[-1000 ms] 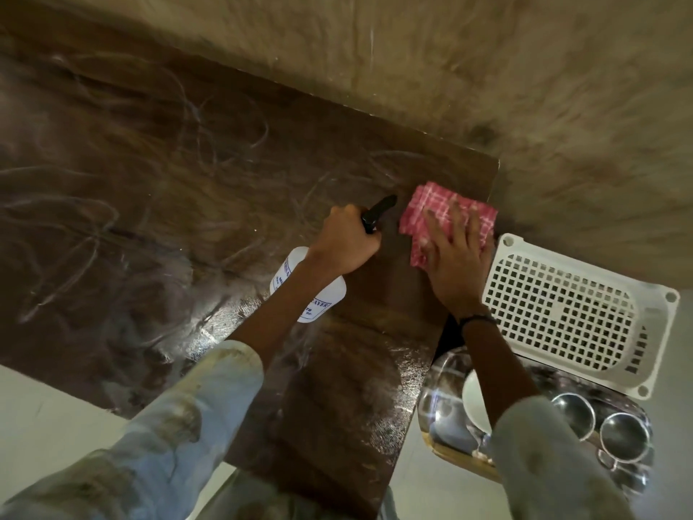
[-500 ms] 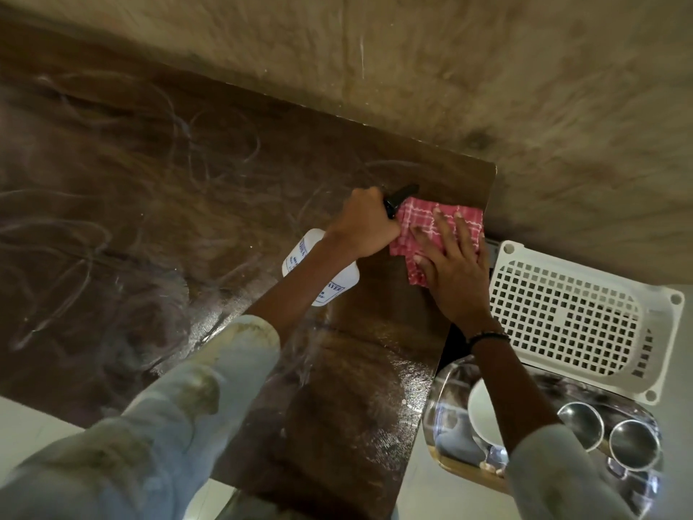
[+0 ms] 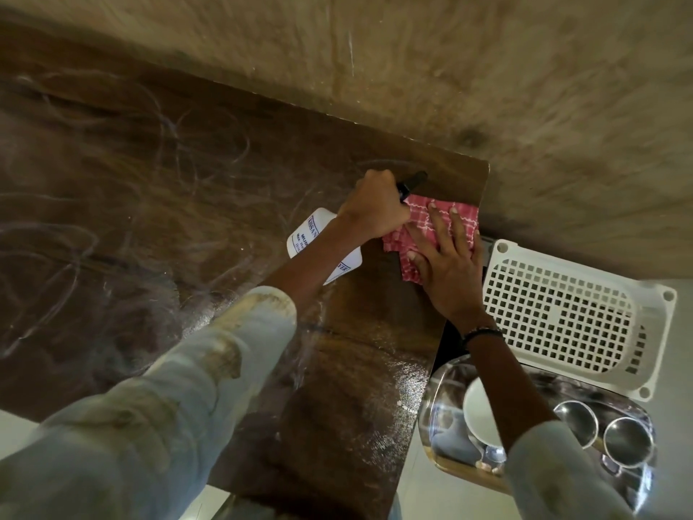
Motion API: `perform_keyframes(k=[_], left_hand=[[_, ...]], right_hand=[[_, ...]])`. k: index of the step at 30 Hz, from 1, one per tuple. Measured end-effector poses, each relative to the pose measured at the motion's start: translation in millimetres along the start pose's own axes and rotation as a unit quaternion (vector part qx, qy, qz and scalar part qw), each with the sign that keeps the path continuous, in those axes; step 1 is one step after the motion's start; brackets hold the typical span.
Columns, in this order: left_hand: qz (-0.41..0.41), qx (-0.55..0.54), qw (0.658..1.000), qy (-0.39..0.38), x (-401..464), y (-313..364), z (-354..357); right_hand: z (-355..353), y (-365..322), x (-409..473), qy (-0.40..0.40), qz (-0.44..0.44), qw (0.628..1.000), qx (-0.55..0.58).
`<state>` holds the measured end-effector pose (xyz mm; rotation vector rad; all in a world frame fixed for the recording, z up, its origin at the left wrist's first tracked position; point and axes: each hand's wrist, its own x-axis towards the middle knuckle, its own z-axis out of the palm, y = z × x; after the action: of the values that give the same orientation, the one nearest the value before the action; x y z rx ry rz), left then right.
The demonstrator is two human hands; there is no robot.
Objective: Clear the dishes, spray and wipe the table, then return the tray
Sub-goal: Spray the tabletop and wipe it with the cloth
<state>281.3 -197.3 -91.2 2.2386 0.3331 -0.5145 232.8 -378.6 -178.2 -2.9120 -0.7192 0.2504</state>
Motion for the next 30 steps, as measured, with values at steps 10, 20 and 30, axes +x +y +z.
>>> perform_keyframes(k=[10,20,30], left_hand=[[-0.036,-0.010,0.998,0.052,-14,-45,-33],[-0.074,-0.035,0.994,0.077,-26,-77,-58],[-0.084,-0.032,0.993,0.071,-30,-94,-73]], right_hand=[[-18,11,91,-0.026,0.086,0.995,0.044],[-5,-19,56,-0.023,-0.086,0.996,-0.025],[-11,-49,116,-0.012,0.111,0.993,0.046]])
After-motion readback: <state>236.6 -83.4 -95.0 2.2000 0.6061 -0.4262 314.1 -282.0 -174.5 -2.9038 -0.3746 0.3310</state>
